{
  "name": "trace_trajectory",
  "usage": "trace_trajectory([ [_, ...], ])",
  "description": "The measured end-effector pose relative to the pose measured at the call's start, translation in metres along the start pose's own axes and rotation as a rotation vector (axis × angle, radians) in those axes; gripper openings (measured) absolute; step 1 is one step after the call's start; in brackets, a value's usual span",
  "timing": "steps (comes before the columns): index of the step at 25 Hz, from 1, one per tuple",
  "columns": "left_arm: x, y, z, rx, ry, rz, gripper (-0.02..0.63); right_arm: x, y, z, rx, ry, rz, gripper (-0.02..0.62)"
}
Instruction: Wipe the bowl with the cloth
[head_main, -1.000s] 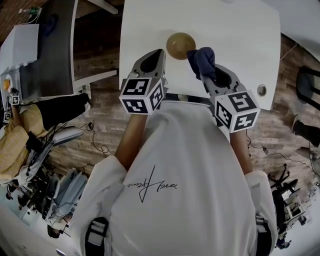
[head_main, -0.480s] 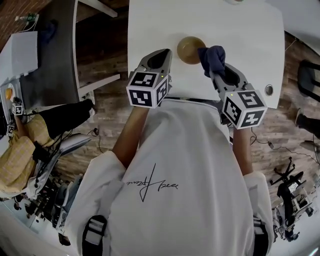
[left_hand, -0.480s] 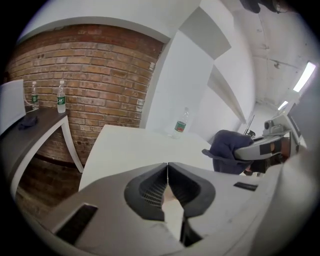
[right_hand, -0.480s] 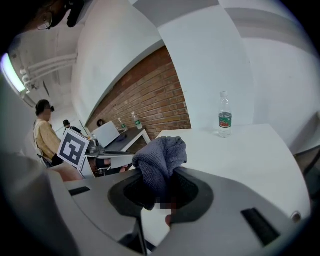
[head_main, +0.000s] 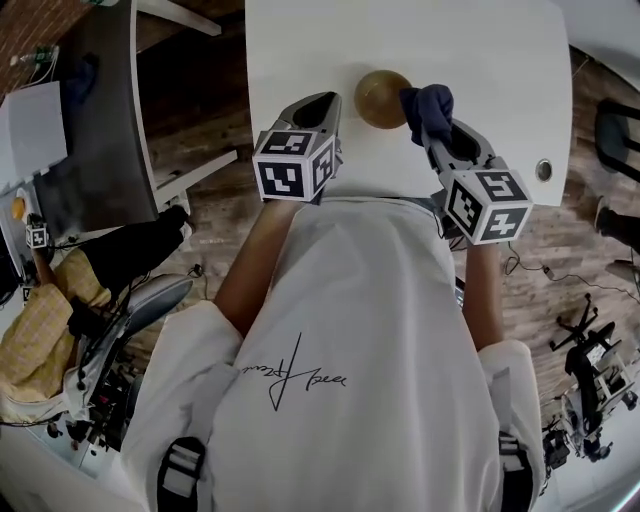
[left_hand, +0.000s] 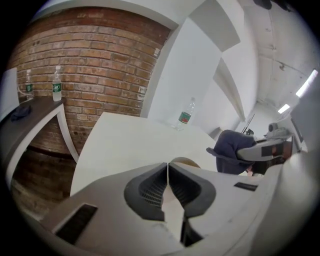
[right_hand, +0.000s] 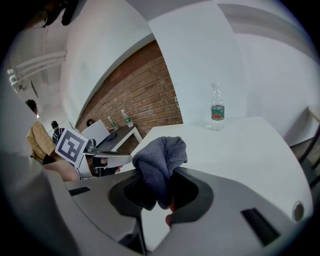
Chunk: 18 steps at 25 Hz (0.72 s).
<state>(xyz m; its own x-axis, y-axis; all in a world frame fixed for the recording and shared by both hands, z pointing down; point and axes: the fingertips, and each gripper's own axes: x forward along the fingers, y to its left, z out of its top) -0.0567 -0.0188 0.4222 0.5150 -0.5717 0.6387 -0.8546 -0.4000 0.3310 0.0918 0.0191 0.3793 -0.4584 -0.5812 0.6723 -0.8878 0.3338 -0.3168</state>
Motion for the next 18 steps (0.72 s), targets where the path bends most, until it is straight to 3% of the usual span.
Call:
trace_trajectory([
  [3, 0.014, 0.008, -0.002, -0.033, 0.019, -0.002, 0.026, 0.013, -0.01, -0.003, 0.0, 0.018, -0.022, 0.081],
  [9, 0.051, 0.026, -0.009, -0.016, 0.071, -0.041, 0.044, 0.051, -0.024, -0.01, -0.028, 0.079, -0.06, 0.081],
  [18, 0.048, 0.011, -0.01, -0.039, 0.078, -0.061, 0.061, 0.035, -0.023, -0.022, -0.017, 0.107, -0.064, 0.081],
])
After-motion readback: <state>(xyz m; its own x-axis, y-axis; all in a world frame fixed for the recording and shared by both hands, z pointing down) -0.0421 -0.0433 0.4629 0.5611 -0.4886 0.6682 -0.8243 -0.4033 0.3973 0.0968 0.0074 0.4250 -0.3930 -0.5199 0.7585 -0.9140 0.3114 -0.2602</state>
